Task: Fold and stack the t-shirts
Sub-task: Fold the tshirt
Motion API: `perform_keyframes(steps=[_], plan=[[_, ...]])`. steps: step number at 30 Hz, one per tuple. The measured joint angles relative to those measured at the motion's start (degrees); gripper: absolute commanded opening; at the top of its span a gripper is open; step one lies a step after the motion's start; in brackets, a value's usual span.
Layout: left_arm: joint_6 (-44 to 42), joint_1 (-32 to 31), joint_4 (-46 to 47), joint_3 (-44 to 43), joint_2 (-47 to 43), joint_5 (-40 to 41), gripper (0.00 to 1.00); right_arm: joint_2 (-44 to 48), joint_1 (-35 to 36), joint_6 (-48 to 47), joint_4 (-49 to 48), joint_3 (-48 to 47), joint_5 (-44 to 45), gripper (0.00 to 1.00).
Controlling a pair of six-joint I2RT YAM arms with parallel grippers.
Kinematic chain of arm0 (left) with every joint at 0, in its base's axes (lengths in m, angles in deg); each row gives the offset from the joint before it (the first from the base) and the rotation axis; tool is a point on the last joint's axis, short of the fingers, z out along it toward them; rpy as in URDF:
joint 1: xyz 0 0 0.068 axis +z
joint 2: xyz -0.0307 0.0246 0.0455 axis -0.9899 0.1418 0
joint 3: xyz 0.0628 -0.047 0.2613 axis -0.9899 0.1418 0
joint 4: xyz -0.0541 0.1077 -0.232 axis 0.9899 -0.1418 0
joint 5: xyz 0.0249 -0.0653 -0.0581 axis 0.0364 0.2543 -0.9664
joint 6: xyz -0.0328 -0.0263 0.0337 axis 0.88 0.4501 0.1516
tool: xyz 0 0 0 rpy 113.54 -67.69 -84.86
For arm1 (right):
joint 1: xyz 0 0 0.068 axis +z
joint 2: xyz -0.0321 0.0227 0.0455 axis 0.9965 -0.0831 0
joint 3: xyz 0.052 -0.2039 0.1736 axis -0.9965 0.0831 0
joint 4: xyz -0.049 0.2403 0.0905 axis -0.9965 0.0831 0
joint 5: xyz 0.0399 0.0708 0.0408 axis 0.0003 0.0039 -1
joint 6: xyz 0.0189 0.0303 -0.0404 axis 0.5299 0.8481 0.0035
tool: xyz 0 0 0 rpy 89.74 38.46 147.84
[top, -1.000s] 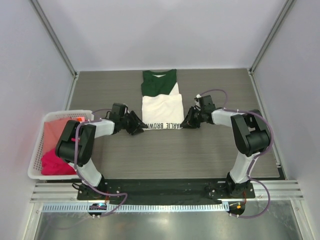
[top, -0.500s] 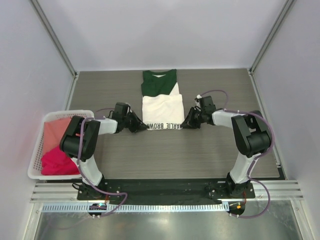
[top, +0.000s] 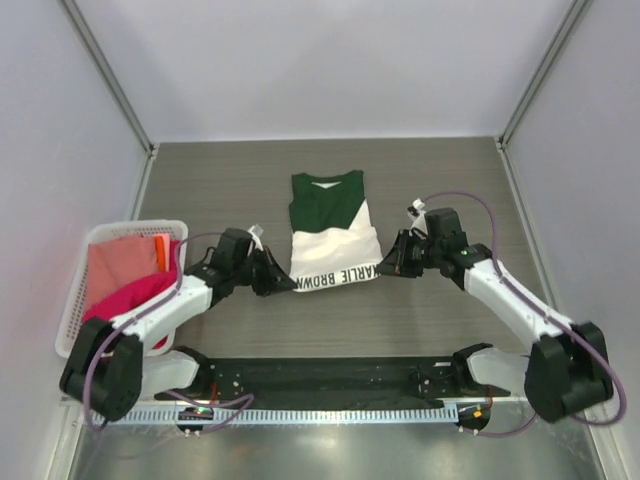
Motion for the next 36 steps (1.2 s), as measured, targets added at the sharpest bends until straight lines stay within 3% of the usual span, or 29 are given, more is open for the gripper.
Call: perform_keyframes(steps=[6,12,22,36], plan=[[1.97,-3.3,-7.54,0.68,-13.18,-2.73,0.0,15.34,0.2,-1.36,10.67,0.22,-0.15,0.01],[3.76,-3.45,-13.35,-3.21,-17.94,-3.56,0.0,15.8,0.31,-2.99,18.67,-8.04,2.38,0.01],[1.66,-1.31,-15.21,-19.3,-1.4,-1.2,0.0,-3.02,-0.98,-5.33,18.62,-23.23,9.16,0.01],[-1.29,5.07,-14.6,-43.06,23.76,-1.75,0.0,-27.32,-6.36,-4.39,13.46,-39.34,8.07,0.01]])
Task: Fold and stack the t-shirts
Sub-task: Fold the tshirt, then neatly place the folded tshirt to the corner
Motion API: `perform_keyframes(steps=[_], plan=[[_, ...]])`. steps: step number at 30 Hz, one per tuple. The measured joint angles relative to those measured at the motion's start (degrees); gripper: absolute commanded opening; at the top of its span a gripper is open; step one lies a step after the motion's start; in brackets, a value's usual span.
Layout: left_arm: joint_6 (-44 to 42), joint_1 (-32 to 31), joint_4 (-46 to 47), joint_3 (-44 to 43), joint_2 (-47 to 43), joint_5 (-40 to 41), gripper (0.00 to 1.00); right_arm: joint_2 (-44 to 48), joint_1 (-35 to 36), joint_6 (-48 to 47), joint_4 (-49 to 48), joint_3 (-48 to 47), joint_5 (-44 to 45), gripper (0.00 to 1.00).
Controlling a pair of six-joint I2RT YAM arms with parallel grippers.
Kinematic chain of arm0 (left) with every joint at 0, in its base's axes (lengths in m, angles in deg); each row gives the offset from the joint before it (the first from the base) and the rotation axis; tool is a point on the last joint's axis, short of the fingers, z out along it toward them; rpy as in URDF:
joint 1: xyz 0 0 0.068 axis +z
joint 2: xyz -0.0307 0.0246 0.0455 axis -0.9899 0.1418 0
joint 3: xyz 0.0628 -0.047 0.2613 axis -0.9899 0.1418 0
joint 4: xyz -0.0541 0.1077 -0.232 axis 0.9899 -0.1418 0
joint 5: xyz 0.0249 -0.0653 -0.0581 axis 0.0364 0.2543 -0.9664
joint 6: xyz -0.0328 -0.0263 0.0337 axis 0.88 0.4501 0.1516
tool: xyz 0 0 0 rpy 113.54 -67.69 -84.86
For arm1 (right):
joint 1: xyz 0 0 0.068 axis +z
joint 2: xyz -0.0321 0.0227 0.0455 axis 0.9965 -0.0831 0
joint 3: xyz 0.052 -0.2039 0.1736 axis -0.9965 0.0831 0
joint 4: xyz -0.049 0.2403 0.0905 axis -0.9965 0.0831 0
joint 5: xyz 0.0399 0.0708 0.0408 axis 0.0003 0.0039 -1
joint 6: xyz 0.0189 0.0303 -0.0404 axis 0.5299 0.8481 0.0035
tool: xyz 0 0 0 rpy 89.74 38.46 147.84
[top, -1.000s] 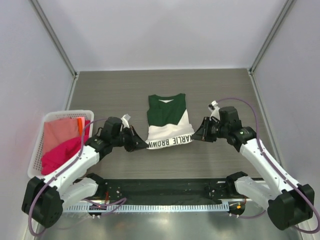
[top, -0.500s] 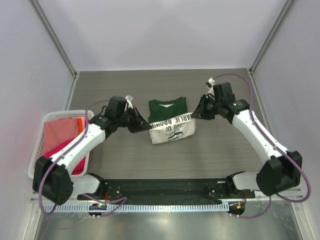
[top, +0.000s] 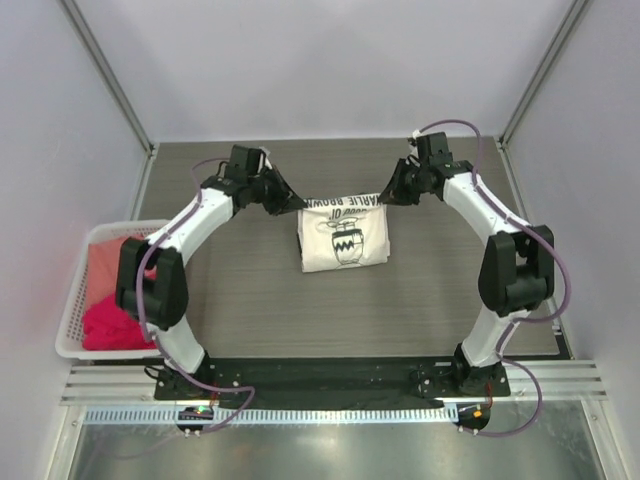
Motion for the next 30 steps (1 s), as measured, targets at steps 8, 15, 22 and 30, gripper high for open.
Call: perform_keyframes(steps=[8,15,22,30], plan=[[-0.5,4.76,1.29,-14.19,20.55,0.9,0.59,-17.33,-0.81,2.71,-4.48,-14.16,-0.2,0.79],[-5.14,5.81,2.21,-19.23,26.45,4.09,0.81,-19.67,-1.4,1.75,-7.58,-13.57,0.63,0.78],[-8.52,5.03,5.75,-1.99,13.27,7.89,0.77,-10.93,-1.05,-1.9,-9.86,0.59,1.46,0.61],[-11.82,1.88,10.56,10.67,5.22,10.49,0.76,-10.01,0.63,-4.55,-10.4,7.72,1.38,0.43]])
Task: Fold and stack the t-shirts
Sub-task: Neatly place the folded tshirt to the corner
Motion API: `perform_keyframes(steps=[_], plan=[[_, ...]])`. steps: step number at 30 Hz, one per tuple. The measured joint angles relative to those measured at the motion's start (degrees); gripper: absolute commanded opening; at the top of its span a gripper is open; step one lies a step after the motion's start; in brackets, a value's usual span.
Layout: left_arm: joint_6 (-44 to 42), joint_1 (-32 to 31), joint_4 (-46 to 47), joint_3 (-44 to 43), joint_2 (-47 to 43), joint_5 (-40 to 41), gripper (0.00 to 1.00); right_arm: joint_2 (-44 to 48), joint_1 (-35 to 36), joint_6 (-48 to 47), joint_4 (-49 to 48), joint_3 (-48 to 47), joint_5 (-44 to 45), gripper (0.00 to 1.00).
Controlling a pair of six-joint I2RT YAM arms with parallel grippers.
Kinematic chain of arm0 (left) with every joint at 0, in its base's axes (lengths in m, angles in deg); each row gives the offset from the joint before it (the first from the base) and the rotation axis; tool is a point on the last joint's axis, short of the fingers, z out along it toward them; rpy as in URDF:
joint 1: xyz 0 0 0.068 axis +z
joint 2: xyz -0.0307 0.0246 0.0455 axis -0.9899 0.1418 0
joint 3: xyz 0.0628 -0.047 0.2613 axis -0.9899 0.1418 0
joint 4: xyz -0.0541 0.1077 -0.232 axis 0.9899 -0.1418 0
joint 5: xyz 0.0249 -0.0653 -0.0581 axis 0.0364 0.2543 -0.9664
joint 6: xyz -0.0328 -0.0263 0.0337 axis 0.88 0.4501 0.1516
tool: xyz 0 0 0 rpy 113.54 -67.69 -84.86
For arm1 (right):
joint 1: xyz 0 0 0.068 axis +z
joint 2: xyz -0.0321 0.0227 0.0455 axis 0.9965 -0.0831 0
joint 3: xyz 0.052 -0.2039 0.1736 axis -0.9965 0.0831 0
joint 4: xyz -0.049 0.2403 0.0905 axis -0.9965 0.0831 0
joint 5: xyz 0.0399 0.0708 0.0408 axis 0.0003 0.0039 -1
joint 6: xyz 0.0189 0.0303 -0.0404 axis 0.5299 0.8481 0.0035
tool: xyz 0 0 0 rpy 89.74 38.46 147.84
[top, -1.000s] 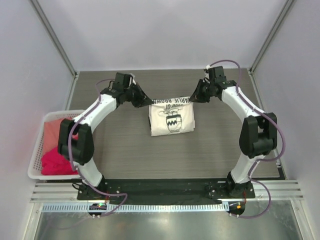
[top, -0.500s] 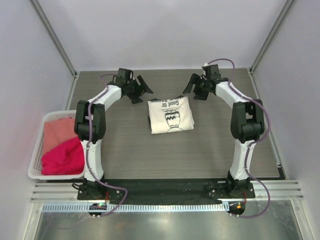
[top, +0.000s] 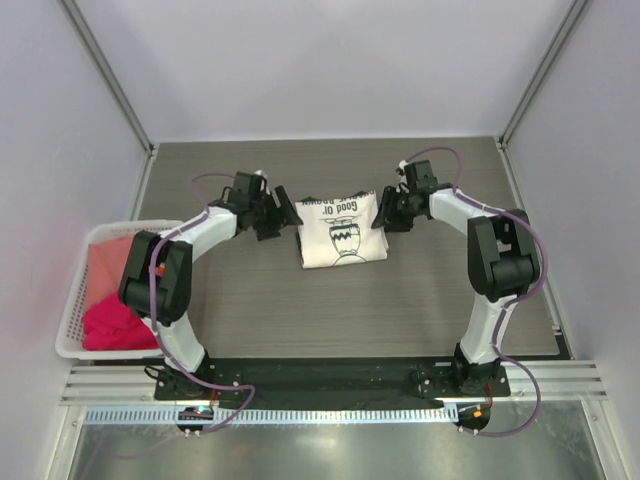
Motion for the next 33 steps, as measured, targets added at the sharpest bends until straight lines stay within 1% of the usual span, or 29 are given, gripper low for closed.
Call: perform_keyframes(steps=[1,2,3,6,7,12,15,19,22,23,24,25,26,27,30,33], plan=[[-0.15,-0.35,0.22,0.81,-0.31,0.04,0.76,0.07,0.26,-0.11,0.02,0.5,-0.02,0.4],[-0.33,-0.72,0.57,1.75,-0.61,0.09,0.76,0.2,0.44,-0.17,-0.11,0.94,-0.04,0.35],[-0.55,-1.07,0.72,2.78,-1.01,0.09,0.76,0.35,0.61,-0.33,-0.17,1.38,-0.04,0.24],[-1.46,-1.31,1.09,5.03,-2.27,0.26,0.76,1.05,0.96,-0.66,-0.63,2.58,-0.02,0.05],[-1.68,-1.29,1.11,5.51,-2.64,0.48,0.76,1.14,0.96,-0.68,-0.7,2.78,0.22,0.01],[-3.41,-1.29,1.97,6.75,-3.61,1.38,0.76,1.14,0.39,-0.42,-0.33,2.84,3.21,0.01],[-4.07,-1.53,3.8,8.48,-3.91,1.73,0.76,1.14,-2.4,-0.5,2.36,2.23,6.64,0.01],[-4.26,-2.49,7.39,12.55,-4.33,2.4,0.76,2.03,-9.55,-1.09,6.64,1.27,17.27,0.01],[-4.02,-3.45,10.12,14.75,-4.35,2.36,0.75,2.64,-17.07,-1.66,9.53,0.02,28.44,0.01],[-4.0,-3.67,10.75,14.75,-4.37,2.38,0.76,2.47,-19.34,-1.77,10.29,-0.79,32.0,0.04],[-4.02,-3.93,11.43,14.78,-4.37,2.4,0.76,1.99,-21.97,-1.81,11.19,-2.19,36.63,0.43],[-4.0,-4.13,12.04,14.8,-4.42,2.4,0.76,1.31,-23.71,-1.55,12.35,-3.89,39.78,0.54],[-4.0,-4.31,12.76,14.86,-4.44,2.4,0.76,-0.09,-25.59,-1.42,13.92,-6.73,43.47,0.63],[-4.02,-4.37,13.33,14.93,-4.46,2.4,0.76,-2.03,-27.23,-1.22,15.63,-10.6,48.06,0.74],[-4.04,-4.57,14.29,15.52,-4.79,2.4,0.77,-6.75,-28.48,0.31,19.8,-21.92,58.45,0.76],[-4.2,-4.57,14.4,16.09,-5.81,2.54,0.77,-4.74,-25.64,0.94,21.0,-24.11,65.16,0.76]])
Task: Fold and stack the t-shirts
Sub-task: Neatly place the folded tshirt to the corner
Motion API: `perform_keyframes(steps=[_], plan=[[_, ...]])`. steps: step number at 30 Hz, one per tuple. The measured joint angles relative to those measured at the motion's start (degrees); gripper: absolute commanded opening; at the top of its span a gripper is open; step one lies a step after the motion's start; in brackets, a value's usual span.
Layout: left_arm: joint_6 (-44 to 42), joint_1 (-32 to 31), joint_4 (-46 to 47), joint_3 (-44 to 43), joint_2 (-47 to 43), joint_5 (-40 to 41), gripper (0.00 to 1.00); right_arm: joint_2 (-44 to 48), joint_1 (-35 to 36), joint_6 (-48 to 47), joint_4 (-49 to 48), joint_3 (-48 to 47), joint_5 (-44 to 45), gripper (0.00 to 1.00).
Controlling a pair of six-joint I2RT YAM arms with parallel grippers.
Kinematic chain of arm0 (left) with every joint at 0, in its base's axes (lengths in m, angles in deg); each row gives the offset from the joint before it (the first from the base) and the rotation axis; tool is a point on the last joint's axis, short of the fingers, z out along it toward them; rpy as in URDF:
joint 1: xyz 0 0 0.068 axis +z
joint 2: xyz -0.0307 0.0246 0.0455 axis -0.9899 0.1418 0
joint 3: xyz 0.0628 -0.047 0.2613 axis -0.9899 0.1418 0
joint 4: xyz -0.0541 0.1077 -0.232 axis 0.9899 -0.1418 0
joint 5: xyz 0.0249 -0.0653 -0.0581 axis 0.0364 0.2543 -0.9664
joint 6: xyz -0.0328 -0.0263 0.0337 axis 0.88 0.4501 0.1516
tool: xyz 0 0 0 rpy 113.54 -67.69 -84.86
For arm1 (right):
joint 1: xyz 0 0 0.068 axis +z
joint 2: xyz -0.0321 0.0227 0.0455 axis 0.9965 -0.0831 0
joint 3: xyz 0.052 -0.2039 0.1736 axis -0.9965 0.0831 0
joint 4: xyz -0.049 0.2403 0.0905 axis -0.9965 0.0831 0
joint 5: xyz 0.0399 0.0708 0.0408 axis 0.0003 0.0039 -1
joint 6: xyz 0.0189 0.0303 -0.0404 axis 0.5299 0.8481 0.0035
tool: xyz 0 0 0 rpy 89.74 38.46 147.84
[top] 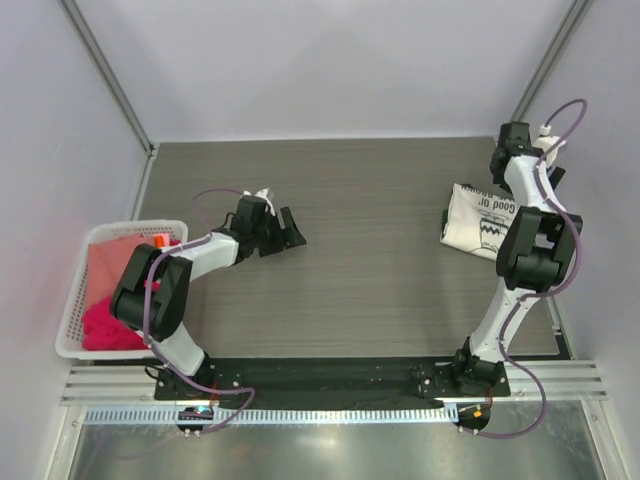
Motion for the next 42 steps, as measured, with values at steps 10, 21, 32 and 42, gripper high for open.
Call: perform_keyframes(steps=[10,21,32,42], plan=[[-0.37,0.0,3.28,4.11,-7.69,1.81,0.78,28.72,15.54,-2.58,-10.51,16.92,-16.39,0.65],[-0.48,0.0,4.72,4.24,-8.13,1.97,0.77,19.8,15.02,-0.85,-18.99,28.87,-38.47,0.13],[-0.5,0.0,4.7,4.24,-8.13,1.99,0.77,10.73,16.41,-0.74,-17.68,29.09,-34.64,0.07],[-0.46,0.0,4.72,4.24,-8.13,1.92,0.77,9.44,16.33,-0.63,-12.35,29.79,-25.07,0.07]])
